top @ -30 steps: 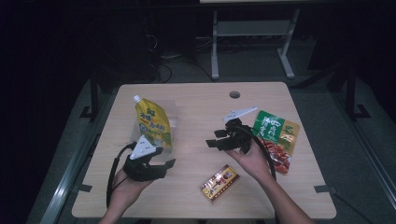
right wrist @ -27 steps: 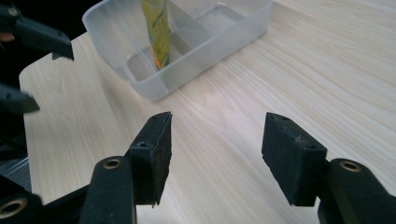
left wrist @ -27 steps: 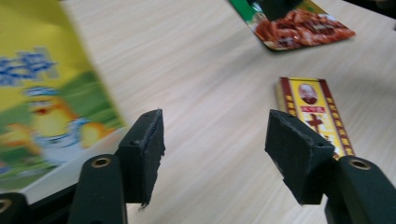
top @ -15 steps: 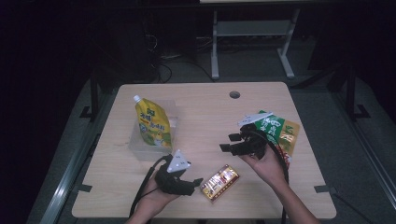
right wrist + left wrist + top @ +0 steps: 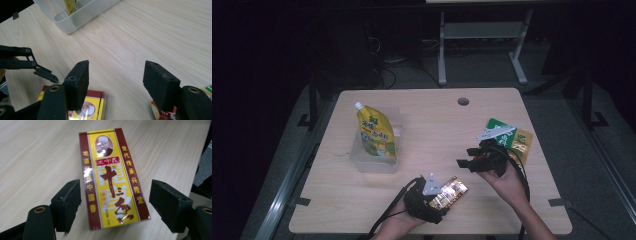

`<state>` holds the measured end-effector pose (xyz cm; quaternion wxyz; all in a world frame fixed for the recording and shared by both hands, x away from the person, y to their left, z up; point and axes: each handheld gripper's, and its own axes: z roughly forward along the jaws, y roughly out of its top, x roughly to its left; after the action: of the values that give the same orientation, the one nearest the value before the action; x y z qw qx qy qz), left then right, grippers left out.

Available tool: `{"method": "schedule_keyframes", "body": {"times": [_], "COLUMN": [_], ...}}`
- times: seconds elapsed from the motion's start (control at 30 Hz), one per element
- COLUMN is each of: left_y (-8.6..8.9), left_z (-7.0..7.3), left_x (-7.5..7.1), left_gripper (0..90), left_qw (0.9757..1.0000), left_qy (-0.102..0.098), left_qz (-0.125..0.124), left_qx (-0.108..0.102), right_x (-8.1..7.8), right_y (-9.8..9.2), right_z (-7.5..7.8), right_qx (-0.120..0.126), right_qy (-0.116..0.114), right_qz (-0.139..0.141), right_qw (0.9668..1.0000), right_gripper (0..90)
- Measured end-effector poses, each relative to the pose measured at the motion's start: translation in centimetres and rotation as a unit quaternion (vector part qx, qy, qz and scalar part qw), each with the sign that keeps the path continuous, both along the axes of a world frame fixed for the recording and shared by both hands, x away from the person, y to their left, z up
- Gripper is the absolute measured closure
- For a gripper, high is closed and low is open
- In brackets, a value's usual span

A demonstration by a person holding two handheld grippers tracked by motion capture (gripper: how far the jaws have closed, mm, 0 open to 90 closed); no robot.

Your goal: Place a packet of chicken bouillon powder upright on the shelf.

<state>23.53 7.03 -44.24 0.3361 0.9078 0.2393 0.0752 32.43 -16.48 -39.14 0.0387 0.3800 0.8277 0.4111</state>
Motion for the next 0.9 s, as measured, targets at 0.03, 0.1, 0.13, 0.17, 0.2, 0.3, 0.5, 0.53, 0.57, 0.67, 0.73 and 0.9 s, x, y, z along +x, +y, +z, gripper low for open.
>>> {"method": "schedule_keyframes", "body": {"times": [0.03, 0.1, 0.13, 0.17, 0.2, 0.3, 0.5, 0.53, 0.57, 0.67, 0.73, 0.9], "left_y": [-0.2, -0.6, -0.8, -1.0, -1.2, -1.5, -1.9, -1.9, -1.9, -1.8, -1.5, -0.7], "left_z": [-0.2, -0.5, -0.7, -0.8, -1.0, -1.3, -1.6, -1.6, -1.6, -1.5, -1.5, -1.4], "left_x": [0.0, 0.1, 0.2, 0.3, 0.4, 0.6, 0.7, 0.7, 0.8, 0.9, 1.0, 1.2], "left_gripper": [25.0, 24.2, 24.2, 24.2, 24.3, 26.3, 26.2, 26.0, 26.5, 30.2, 31.1, 31.9], "left_qw": [1.0, 0.9999, 0.9999, 0.9997, 0.9996, 0.9994, 0.9987, 0.9989, 0.9989, 0.9989, 0.9991, 0.9993], "left_qy": [-0.002, 0.003, 0.002, -0.002, -0.004, 0.003, 0.0, 0.002, 0.006, 0.005, 0.006, -0.008], "left_qz": [0.001, 0.003, 0.003, 0.002, 0.004, 0.008, 0.006, 0.005, 0.003, 0.001, 0.003, 0.025], "left_qx": [0.006, 0.011, 0.015, 0.024, 0.028, 0.034, 0.05, 0.048, 0.047, 0.047, 0.042, 0.026], "right_x": [-0.1, -0.2, -0.2, -0.1, -0.2, -0.2, -0.3, -0.3, -0.3, -0.4, -0.4, 0.1], "right_y": [-0.1, -0.3, -0.4, -0.5, -0.6, -0.6, -0.5, -0.5, -0.5, -0.4, -0.3, -0.4], "right_z": [0.0, -0.2, -0.3, -0.5, -0.6, -0.8, -1.2, -1.2, -1.4, -1.7, -1.8, -2.3], "right_qx": [0.001, 0.001, -0.001, -0.003, -0.002, -0.004, -0.006, -0.006, -0.006, -0.003, 0.002, 0.015], "right_qy": [0.003, 0.009, 0.007, 0.002, 0.007, 0.008, 0.011, 0.016, 0.018, 0.024, 0.033, 0.052], "right_qz": [-0.004, -0.008, -0.008, -0.005, -0.009, -0.009, -0.011, -0.012, -0.012, -0.013, -0.015, -0.013], "right_qw": [1.0, 0.9999, 0.9999, 1.0, 0.9999, 0.9999, 0.9999, 0.9998, 0.9997, 0.9996, 0.9993, 0.9984], "right_gripper": [36.5, 36.3, 36.1, 35.9, 35.8, 34.8, 34.2, 34.2, 34.3, 34.1, 34.0, 33.1]}}
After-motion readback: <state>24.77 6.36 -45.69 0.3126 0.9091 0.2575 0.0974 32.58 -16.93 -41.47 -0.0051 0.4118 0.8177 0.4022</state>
